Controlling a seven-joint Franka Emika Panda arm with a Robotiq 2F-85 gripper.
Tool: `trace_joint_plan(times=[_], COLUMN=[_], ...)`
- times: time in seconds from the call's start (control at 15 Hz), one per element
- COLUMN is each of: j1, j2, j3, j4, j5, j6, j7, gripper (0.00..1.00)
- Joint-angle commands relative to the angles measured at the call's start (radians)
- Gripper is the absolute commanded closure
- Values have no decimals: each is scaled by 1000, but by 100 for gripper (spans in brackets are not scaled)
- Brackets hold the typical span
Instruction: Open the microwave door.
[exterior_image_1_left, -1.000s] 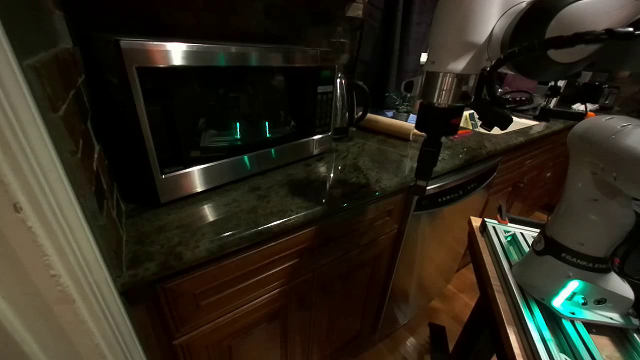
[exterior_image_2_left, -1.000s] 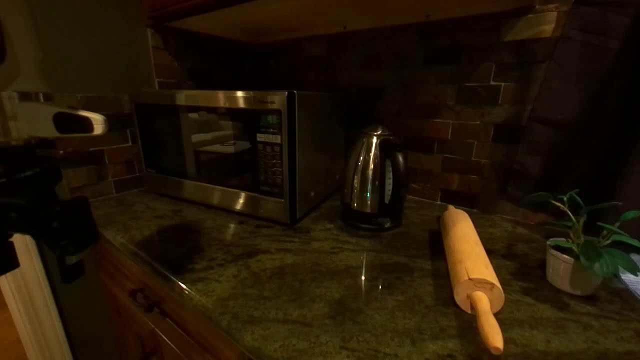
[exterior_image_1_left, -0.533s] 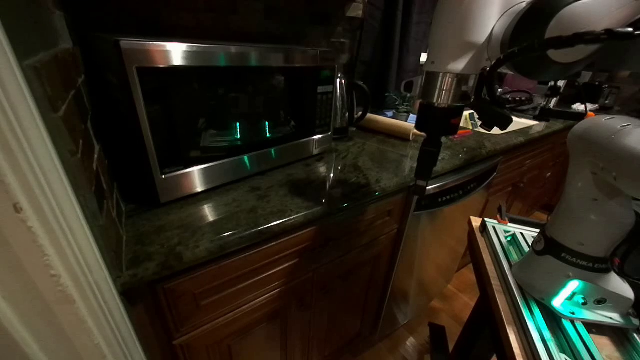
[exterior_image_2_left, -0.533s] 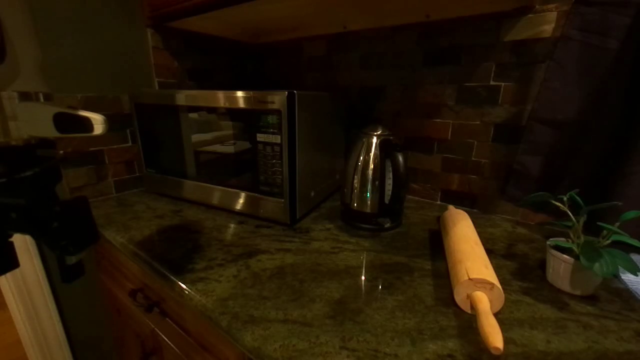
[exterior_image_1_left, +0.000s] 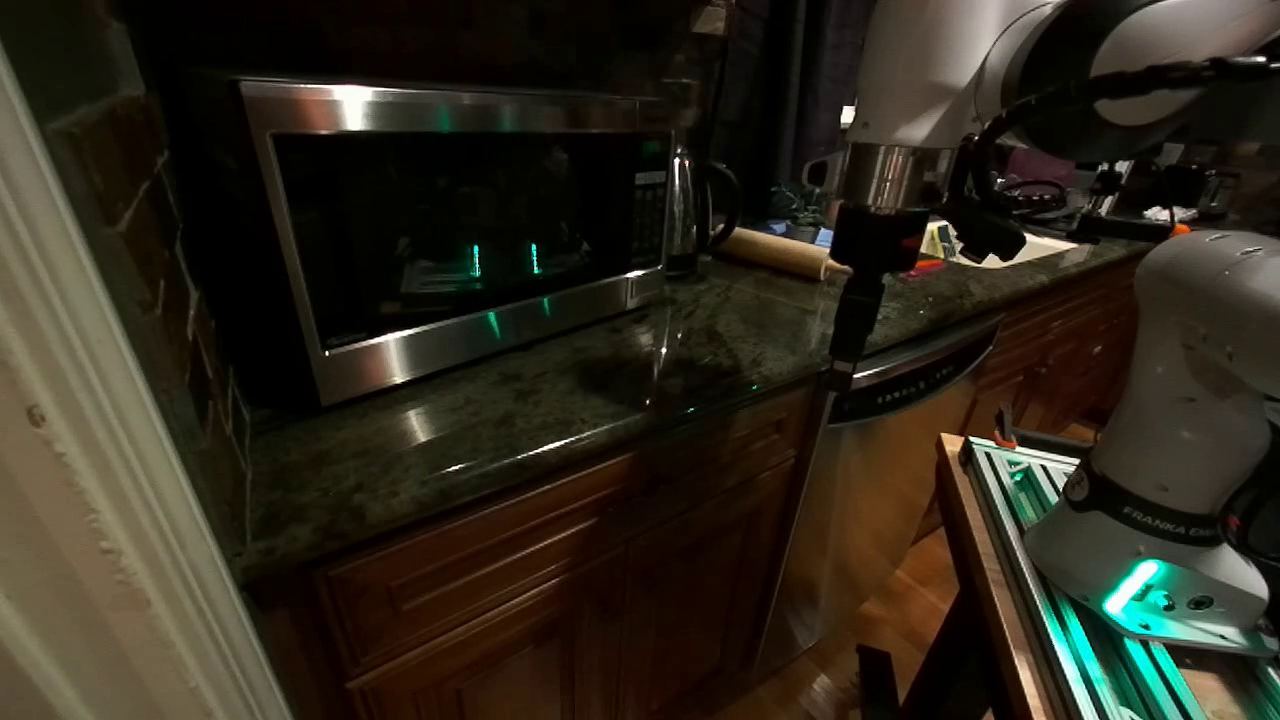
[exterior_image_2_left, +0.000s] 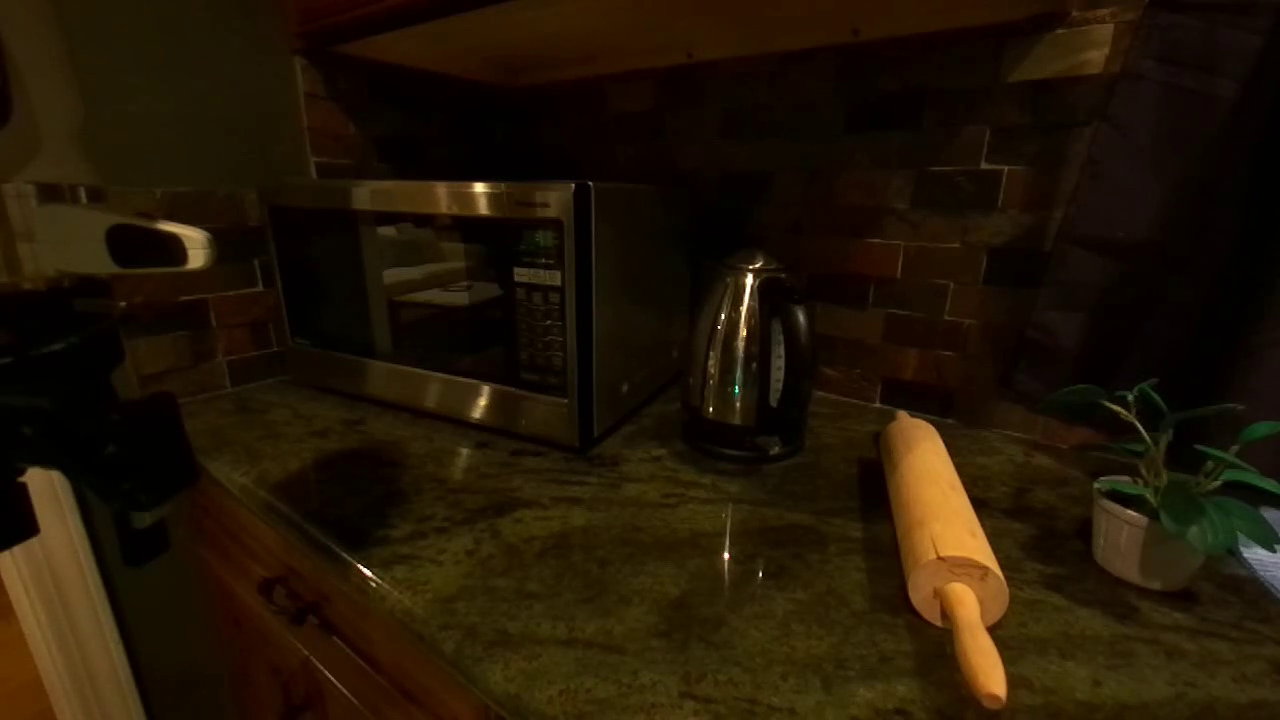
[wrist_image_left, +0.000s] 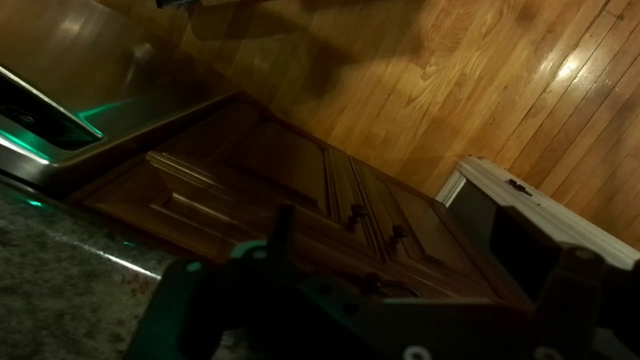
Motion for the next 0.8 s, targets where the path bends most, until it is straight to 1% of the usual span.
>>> trace_joint_plan(times=[0.0,0.07,0.13,0.2,0.27,0.33,0.47,0.53,0.6,0.67,0.73], j1=[3,3,-7,-34,-47,-69,-126,-154,-195,-242,-287], j2=[0,0,4,13,21,36,67,106,130,148,166], j3=[-3,-3,3,26,33,43,66,75,93,119,141], j4=[1,1,-1,-8,-12,-24,-48,-22,-30,-32,-31], j5=[-2,-2,-7,-42,-56,-79,-150,-179,-231,-289,-335], j6=[-2,-2,33,84,139,221,369,412,491,546,606], j7=[1,1,21,63,89,119,179,206,234,271,313], gripper=[0,0,0,0,0,0,0,0,0,0,25])
